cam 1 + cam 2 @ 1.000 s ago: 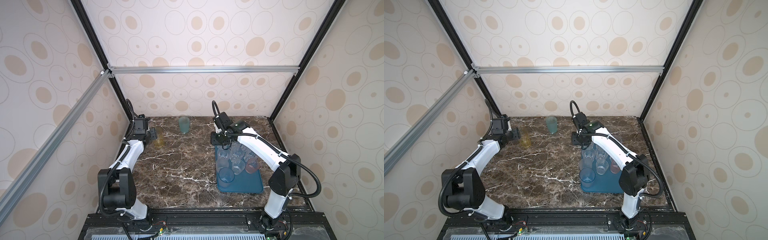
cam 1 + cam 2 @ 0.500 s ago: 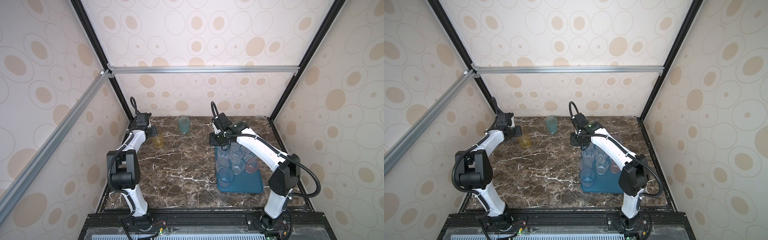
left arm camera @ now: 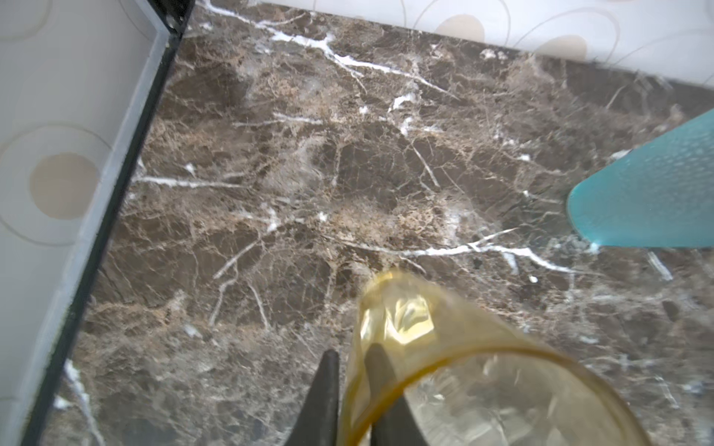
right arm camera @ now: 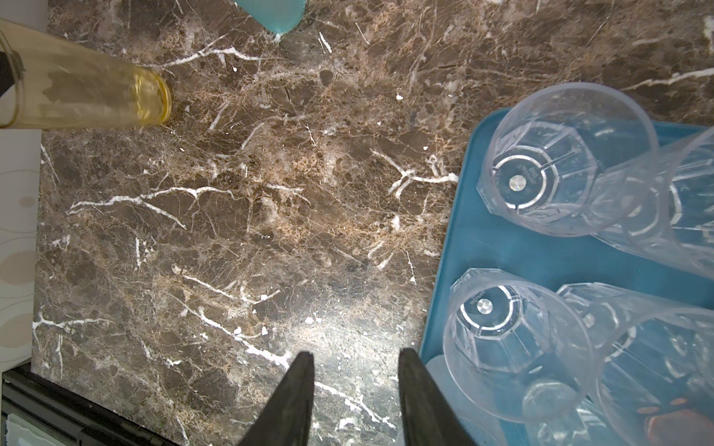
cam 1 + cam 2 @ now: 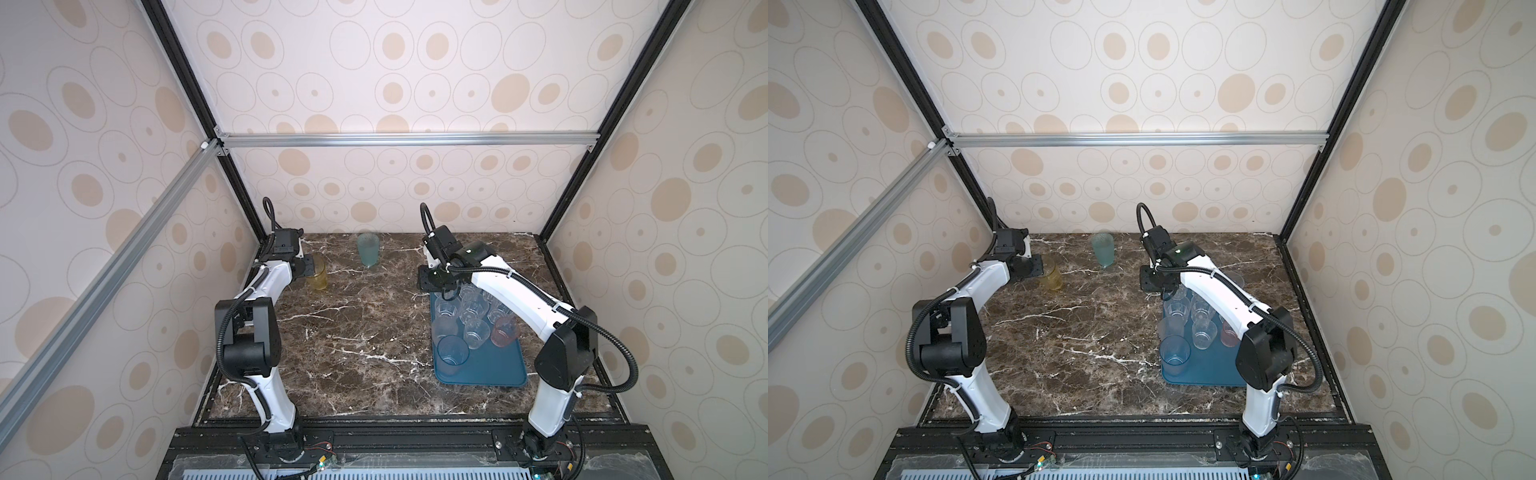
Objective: Place the glasses into the tray
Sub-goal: Pick up the glass from the top-left of the table, then place the glass on the tray.
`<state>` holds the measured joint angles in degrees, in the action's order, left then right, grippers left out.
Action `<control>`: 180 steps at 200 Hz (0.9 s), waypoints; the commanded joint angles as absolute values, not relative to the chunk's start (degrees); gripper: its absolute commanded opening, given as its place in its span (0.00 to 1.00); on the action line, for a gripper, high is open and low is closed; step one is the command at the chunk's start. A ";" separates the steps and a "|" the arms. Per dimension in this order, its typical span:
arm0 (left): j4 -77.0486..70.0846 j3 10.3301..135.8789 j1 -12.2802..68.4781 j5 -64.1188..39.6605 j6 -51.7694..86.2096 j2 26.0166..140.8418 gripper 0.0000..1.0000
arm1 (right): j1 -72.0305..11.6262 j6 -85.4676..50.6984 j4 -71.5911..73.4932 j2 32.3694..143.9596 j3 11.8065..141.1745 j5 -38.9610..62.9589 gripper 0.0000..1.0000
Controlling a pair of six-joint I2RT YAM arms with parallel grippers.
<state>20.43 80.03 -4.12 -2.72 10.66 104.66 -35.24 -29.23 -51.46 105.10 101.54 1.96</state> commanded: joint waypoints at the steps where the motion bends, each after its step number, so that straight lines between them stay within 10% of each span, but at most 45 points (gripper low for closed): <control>1: 22.07 79.39 -4.39 -4.08 10.37 100.61 0.06 | -36.24 -28.92 -52.91 105.78 103.98 2.25 0.39; 180: 20.23 62.82 24.29 -5.85 28.78 80.47 0.00 | -50.26 -38.19 -45.79 108.42 108.04 -5.99 0.45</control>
